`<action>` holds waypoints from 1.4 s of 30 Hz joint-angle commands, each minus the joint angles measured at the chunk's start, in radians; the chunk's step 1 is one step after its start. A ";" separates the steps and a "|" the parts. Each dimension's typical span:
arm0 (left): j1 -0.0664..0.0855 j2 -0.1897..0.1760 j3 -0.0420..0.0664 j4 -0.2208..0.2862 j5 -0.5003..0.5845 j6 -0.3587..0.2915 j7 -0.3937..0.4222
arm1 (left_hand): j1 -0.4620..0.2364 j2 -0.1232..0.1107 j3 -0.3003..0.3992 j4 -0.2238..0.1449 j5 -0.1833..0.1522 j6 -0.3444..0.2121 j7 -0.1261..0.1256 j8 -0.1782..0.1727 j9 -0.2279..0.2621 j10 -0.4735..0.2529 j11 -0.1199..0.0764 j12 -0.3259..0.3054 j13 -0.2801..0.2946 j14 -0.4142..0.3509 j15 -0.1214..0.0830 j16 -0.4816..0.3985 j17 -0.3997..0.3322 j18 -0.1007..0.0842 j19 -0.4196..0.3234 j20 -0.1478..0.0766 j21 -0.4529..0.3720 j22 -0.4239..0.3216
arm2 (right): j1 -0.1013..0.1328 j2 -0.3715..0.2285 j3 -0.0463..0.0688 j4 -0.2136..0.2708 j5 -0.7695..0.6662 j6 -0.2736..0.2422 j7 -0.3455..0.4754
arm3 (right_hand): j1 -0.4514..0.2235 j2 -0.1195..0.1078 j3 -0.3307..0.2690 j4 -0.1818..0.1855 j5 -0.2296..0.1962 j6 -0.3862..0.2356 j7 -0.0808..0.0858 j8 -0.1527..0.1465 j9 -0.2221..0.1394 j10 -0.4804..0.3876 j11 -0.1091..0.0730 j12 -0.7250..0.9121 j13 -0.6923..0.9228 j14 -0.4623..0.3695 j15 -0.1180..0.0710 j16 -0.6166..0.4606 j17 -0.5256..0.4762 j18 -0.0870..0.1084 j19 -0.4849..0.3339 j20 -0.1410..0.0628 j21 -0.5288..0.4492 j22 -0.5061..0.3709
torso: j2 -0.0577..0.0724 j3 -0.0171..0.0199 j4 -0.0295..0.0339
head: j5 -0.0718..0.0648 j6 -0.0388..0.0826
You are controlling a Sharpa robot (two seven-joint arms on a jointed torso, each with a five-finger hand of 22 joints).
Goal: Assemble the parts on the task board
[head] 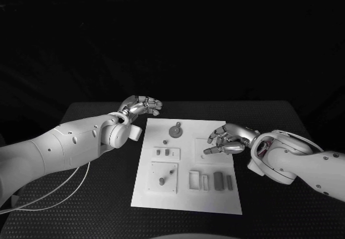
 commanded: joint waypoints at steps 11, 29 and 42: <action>-0.003 -0.003 0.000 0.003 0.007 0.022 0.005 | -0.006 0.009 -0.004 0.001 -0.005 -0.005 -0.002 -0.001 -0.002 -0.004 0.000 -0.003 -0.001 -0.001 0.005 -0.007 0.003 0.007 0.000 0.008 -0.006 0.002 | -0.001 -0.084 -0.014 0.060 0.156 0.236 -0.317 | -0.035 0.082 -0.035 -0.039 0.025 0.101 -0.043 0.040 0.032 -0.026 -0.047 0.433 0.308 0.056 -0.052 0.216 0.067 0.027 0.048 -0.054 0.271 0.024 | -0.005 0.0052 -0.0128 | -0.014 -0.017; -0.003 -0.008 0.000 0.021 0.007 0.022 0.005 | -0.007 0.008 -0.004 0.001 -0.005 -0.005 -0.002 -0.001 -0.002 -0.004 0.000 -0.003 -0.002 0.000 0.005 -0.008 0.005 0.007 0.001 0.007 -0.007 0.003 | -0.001 -0.074 -0.052 0.093 0.142 0.252 -0.440 | -0.121 0.131 -0.025 -0.023 0.057 0.128 -0.054 0.039 0.048 0.012 -0.058 0.469 0.335 0.102 -0.060 0.224 0.093 0.027 0.062 -0.058 0.327 0.023 | -0.004 -0.0099 0.0051 | -0.052 -0.036; -0.003 -0.008 0.000 0.023 0.007 0.023 0.004 | -0.009 0.008 -0.005 0.001 -0.005 -0.005 -0.002 -0.001 -0.002 -0.004 0.000 -0.003 -0.002 0.000 0.005 -0.009 0.007 0.007 0.001 0.007 -0.007 0.004 | -0.007 -0.030 -0.072 0.079 0.140 0.252 -0.433 | -0.159 0.133 -0.030 -0.026 0.050 0.133 -0.056 0.034 0.050 0.014 -0.059 0.469 0.339 0.108 -0.061 0.224 0.108 0.027 0.055 -0.059 0.341 0.022 | -0.003 -0.0076 0.0047 | -0.048 -0.039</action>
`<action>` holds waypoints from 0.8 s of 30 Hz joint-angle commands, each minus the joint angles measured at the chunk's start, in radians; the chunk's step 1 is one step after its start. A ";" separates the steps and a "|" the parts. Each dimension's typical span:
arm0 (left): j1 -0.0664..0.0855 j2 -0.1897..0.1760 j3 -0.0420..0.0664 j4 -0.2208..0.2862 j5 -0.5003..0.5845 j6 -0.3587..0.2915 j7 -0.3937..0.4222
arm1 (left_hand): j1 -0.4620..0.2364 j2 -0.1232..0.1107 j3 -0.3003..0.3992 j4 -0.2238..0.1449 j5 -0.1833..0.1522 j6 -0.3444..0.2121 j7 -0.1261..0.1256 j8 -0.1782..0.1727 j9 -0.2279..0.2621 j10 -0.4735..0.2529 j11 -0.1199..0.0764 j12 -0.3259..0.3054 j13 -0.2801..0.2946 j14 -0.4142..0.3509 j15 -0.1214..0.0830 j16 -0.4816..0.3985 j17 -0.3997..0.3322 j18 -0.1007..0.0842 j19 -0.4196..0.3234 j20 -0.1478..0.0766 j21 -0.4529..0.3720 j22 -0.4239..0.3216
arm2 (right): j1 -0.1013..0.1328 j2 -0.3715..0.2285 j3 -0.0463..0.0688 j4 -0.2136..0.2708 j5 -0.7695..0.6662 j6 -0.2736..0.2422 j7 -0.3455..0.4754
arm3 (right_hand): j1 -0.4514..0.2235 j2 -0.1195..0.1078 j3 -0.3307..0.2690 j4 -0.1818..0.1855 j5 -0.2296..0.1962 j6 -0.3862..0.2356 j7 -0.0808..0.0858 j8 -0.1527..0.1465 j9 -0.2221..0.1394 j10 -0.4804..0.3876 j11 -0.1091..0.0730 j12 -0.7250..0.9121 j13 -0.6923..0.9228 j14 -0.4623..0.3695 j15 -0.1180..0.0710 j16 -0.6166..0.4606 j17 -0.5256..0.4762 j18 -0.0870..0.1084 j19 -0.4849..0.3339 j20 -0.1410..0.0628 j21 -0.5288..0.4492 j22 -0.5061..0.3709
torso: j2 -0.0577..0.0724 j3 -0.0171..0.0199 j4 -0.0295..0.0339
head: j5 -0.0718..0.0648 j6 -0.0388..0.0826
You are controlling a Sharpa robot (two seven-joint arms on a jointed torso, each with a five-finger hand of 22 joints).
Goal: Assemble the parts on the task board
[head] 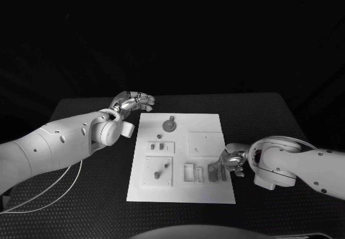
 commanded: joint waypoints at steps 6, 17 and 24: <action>0.001 -0.001 0.001 0.004 0.005 0.015 0.005 | -0.005 0.004 -0.005 0.001 -0.005 -0.006 -0.002 -0.001 -0.001 -0.005 0.000 -0.003 -0.001 0.000 0.005 -0.006 0.002 0.007 0.001 0.007 -0.004 0.002 | -0.011 0.025 -0.006 -0.017 -0.019 0.025 -0.007 | -0.015 -0.003 -0.003 0.000 -0.007 0.071 0.006 -0.004 0.001 -0.020 -0.019 0.006 0.001 0.005 0.000 0.004 0.002 0.030 -0.009 -0.001 0.004 0.022 | 0.000 0.0014 -0.0007 | 0.005 -0.003; 0.001 0.000 0.000 0.006 0.005 0.017 0.004 | -0.006 0.004 -0.006 0.001 -0.005 -0.006 -0.001 -0.002 -0.001 -0.005 0.000 -0.003 -0.002 -0.001 0.005 -0.007 0.003 0.007 0.000 0.007 -0.005 0.002 | -0.041 0.072 -0.014 -0.039 -0.057 -0.001 -0.011 | -0.019 0.001 0.000 -0.005 -0.011 0.071 0.006 -0.007 0.002 -0.021 -0.019 0.005 0.002 0.003 0.000 0.002 0.002 0.030 -0.012 -0.001 0.007 0.021 | 0.000 -0.0004 -0.0007 | 0.007 -0.004; 0.001 -0.002 0.000 0.006 0.005 0.017 0.002 | -0.007 0.004 -0.006 0.001 -0.005 -0.007 -0.001 -0.002 -0.002 -0.006 0.000 -0.003 -0.002 -0.001 0.005 -0.008 0.004 0.006 0.000 0.008 -0.005 0.003 | -0.052 0.094 -0.015 -0.051 -0.057 -0.015 -0.013 | -0.020 0.014 0.004 -0.013 -0.015 0.073 0.006 -0.008 0.003 -0.021 -0.020 0.005 0.004 0.005 0.000 0.001 0.006 0.030 -0.014 -0.001 0.011 0.021 | 0.000 -0.0010 -0.0004 | 0.010 -0.005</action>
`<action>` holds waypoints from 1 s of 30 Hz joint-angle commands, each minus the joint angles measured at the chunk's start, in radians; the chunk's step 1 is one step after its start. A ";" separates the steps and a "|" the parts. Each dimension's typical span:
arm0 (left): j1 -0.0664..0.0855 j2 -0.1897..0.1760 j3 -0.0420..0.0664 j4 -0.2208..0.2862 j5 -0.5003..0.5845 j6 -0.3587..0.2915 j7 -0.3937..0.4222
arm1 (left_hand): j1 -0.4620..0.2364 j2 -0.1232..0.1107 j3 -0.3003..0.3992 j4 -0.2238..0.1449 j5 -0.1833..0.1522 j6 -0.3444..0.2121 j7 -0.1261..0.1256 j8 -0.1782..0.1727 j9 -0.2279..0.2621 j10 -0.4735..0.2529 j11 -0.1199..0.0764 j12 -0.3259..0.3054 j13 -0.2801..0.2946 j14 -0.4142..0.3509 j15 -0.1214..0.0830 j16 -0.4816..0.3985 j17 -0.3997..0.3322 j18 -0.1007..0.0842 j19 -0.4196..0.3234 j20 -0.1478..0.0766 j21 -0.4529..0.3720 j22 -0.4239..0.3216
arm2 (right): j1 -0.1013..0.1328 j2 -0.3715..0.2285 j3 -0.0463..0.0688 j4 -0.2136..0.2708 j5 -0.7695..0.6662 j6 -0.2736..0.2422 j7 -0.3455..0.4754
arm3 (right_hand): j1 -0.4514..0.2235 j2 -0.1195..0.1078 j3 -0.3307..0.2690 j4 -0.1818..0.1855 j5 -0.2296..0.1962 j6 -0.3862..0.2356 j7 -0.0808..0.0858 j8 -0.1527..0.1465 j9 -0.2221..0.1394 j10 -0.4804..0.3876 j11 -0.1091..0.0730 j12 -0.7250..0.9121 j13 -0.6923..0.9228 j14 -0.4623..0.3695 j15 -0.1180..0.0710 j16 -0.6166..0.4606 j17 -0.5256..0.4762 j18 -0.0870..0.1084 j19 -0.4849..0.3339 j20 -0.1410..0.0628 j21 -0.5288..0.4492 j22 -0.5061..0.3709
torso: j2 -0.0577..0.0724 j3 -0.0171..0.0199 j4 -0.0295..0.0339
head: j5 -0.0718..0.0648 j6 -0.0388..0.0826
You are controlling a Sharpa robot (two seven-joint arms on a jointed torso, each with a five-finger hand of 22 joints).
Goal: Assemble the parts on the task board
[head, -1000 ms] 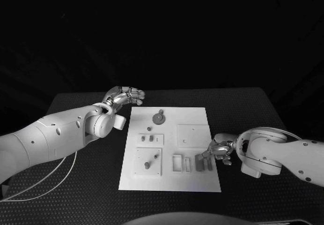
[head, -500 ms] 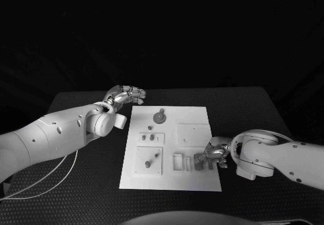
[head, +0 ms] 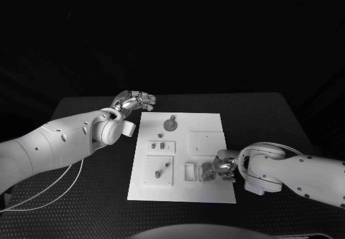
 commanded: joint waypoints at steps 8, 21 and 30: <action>0.001 0.000 0.001 0.004 0.005 0.015 0.003 | -0.008 0.005 -0.006 0.001 -0.005 -0.007 -0.001 -0.002 -0.002 -0.006 0.000 -0.003 -0.001 -0.001 0.005 -0.005 0.002 0.006 0.000 0.008 -0.005 0.002 | -0.007 0.009 -0.003 -0.013 -0.021 -0.023 -0.003 | -0.007 0.018 0.004 -0.018 -0.007 0.002 0.005 -0.007 -0.002 -0.005 0.001 0.004 0.002 0.001 0.000 0.000 0.002 0.021 -0.007 0.000 0.010 0.020 | -0.001 -0.0015 0.0003 | 0.004 0.006; 0.001 -0.002 0.001 0.003 0.005 0.016 0.000 | -0.009 0.005 -0.006 0.001 -0.005 -0.007 -0.001 -0.002 -0.002 -0.006 0.000 -0.003 -0.001 -0.001 0.005 -0.006 0.004 0.006 0.000 0.008 -0.006 0.002 | -0.007 0.005 -0.003 -0.014 0.028 -0.058 0.009 | 0.105 -0.134 0.455 0.163 -0.243 0.022 0.006 -0.015 0.004 0.011 0.003 -0.002 0.005 0.018 0.006 -0.007 0.024 0.017 0.008 0.009 0.029 0.013 | 0.000 -0.0004 -0.0011 | 0.009 0.014; 0.001 -0.004 0.001 0.002 0.005 0.015 0.000 | -0.009 0.005 -0.006 0.001 -0.005 -0.007 -0.001 -0.002 -0.002 -0.007 0.000 -0.003 -0.002 -0.001 0.006 -0.007 0.005 0.006 0.000 0.008 -0.007 0.003 | -0.004 -0.006 -0.002 -0.005 0.103 -0.104 0.019 | 0.089 -0.125 0.447 0.140 -0.242 0.027 0.004 -0.010 0.010 0.015 0.001 0.001 0.008 0.024 0.002 -0.004 0.033 0.020 0.008 0.011 0.043 0.020 | 0.000 -0.0004 -0.0020 | 0.006 0.009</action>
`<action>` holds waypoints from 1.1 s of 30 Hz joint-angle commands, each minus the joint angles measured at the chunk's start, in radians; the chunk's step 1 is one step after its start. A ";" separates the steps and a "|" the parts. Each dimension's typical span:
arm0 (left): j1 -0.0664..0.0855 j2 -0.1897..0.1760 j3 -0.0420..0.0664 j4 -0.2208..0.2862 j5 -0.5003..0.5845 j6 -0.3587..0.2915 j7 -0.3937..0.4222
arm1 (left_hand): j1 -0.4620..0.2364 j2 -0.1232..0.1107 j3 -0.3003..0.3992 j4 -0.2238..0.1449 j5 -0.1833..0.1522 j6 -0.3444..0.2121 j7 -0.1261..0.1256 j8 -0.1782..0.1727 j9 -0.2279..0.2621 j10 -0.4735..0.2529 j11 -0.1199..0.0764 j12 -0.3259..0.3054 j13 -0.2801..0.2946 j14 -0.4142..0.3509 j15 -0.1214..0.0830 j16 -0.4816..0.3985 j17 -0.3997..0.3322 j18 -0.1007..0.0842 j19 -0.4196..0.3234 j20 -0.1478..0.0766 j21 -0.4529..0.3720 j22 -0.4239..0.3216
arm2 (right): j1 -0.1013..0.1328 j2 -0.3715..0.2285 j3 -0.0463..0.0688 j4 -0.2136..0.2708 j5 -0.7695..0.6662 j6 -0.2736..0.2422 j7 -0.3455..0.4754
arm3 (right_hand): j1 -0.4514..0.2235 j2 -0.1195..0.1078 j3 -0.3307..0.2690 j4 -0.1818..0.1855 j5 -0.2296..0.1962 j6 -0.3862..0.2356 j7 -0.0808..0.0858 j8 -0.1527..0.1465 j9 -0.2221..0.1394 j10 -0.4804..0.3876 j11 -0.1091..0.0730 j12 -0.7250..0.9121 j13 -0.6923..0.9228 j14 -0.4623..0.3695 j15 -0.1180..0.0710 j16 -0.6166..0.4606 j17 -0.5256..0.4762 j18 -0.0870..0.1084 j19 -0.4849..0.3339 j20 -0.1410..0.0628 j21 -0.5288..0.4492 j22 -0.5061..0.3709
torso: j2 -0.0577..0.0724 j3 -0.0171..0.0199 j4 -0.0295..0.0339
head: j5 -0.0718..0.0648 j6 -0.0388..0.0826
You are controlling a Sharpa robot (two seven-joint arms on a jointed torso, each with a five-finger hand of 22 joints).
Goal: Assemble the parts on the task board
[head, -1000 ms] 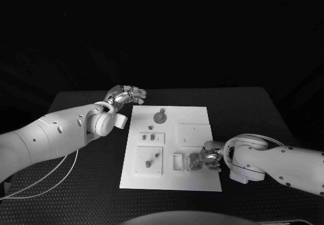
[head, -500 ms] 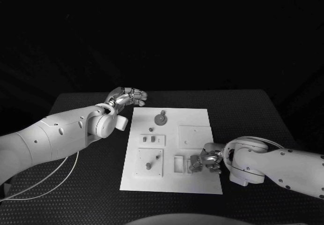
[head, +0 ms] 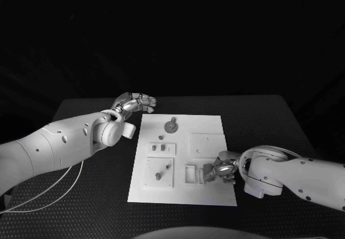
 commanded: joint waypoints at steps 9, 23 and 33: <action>0.001 0.001 0.001 0.001 0.005 0.013 0.005 | -0.008 0.005 -0.006 0.001 -0.005 -0.008 -0.001 -0.002 -0.001 -0.007 0.001 -0.004 -0.002 -0.001 0.006 -0.005 0.003 0.006 0.000 0.008 -0.007 0.002 | 0.029 -0.020 -0.001 0.014 0.092 -0.047 0.001 | -0.014 0.007 0.001 -0.008 -0.002 0.011 -0.002 0.006 0.003 0.008 -0.002 0.001 0.001 0.010 -0.005 0.007 0.008 0.017 0.004 0.000 0.009 0.020 | 0.000 -0.0007 0.0005 | -0.002 -0.004; 0.001 0.006 0.000 -0.001 0.005 0.013 0.003 | -0.008 0.004 -0.006 0.001 -0.004 -0.007 -0.001 -0.002 -0.001 -0.007 0.001 -0.003 -0.002 -0.002 0.006 -0.005 0.004 0.007 0.000 0.008 -0.008 0.002 | 0.079 0.007 -0.002 0.035 0.243 0.000 -0.021 | -0.023 0.003 0.001 -0.010 -0.002 0.011 -0.003 0.005 0.003 0.009 -0.003 0.000 0.001 0.011 -0.005 0.006 0.010 0.017 0.002 0.000 0.012 0.020 | 0.000 -0.0023 0.0012 | -0.002 -0.007; 0.001 0.008 0.000 0.001 0.005 0.015 0.002 | -0.010 0.003 -0.006 0.001 -0.005 -0.007 -0.001 -0.002 -0.002 -0.007 0.001 -0.003 -0.002 -0.002 0.006 -0.007 0.005 0.006 0.000 0.008 -0.009 0.003 | 0.079 0.074 -0.025 0.000 0.274 0.022 -0.022 | -0.037 -0.005 -0.002 -0.014 -0.001 0.010 -0.002 0.004 0.003 0.007 -0.002 -0.002 0.001 0.009 -0.005 0.005 0.012 0.017 -0.002 0.001 0.016 0.020 | 0.001 -0.0001 0.0021 | 0.001 -0.008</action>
